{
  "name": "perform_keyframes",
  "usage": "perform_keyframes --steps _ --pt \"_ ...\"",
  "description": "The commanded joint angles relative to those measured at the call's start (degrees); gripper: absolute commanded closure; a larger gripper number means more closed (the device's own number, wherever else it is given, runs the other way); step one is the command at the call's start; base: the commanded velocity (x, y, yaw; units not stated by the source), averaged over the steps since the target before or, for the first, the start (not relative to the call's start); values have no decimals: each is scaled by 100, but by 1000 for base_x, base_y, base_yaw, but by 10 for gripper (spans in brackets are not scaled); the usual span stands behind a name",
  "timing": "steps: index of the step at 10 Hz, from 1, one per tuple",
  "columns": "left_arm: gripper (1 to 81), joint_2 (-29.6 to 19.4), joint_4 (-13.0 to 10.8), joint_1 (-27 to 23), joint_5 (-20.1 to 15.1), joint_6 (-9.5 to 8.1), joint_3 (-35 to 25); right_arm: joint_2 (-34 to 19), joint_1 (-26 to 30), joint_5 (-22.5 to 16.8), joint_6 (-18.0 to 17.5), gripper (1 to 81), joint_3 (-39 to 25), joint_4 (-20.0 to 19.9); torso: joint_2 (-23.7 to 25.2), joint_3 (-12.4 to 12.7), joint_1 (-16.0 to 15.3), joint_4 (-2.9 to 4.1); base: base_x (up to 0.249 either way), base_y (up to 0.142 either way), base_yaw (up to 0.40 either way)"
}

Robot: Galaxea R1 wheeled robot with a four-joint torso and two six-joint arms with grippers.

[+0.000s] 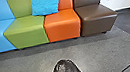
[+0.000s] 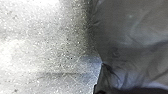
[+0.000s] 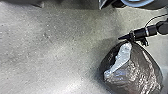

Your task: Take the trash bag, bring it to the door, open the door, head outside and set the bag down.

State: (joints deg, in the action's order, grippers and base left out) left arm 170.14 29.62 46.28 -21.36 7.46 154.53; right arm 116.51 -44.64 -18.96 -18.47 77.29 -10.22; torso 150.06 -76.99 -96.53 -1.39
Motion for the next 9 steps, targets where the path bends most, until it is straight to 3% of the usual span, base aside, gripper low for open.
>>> perform_keyframes --steps 1,3,9 --pt "811 -33 61 -562 -422 124 -37 -274 389 -293 1 10 -101 -42 -553 0 356 0 0 0 0" --pt "811 -24 61 -562 -422 133 -37 -231 319 -284 1 10 -66 -33 -962 0 609 0 0 0 0" --pt "811 -24 61 -536 -413 133 -45 -55 231 -276 1 10 118 -42 -2160 983 1359 0 0 0 0"
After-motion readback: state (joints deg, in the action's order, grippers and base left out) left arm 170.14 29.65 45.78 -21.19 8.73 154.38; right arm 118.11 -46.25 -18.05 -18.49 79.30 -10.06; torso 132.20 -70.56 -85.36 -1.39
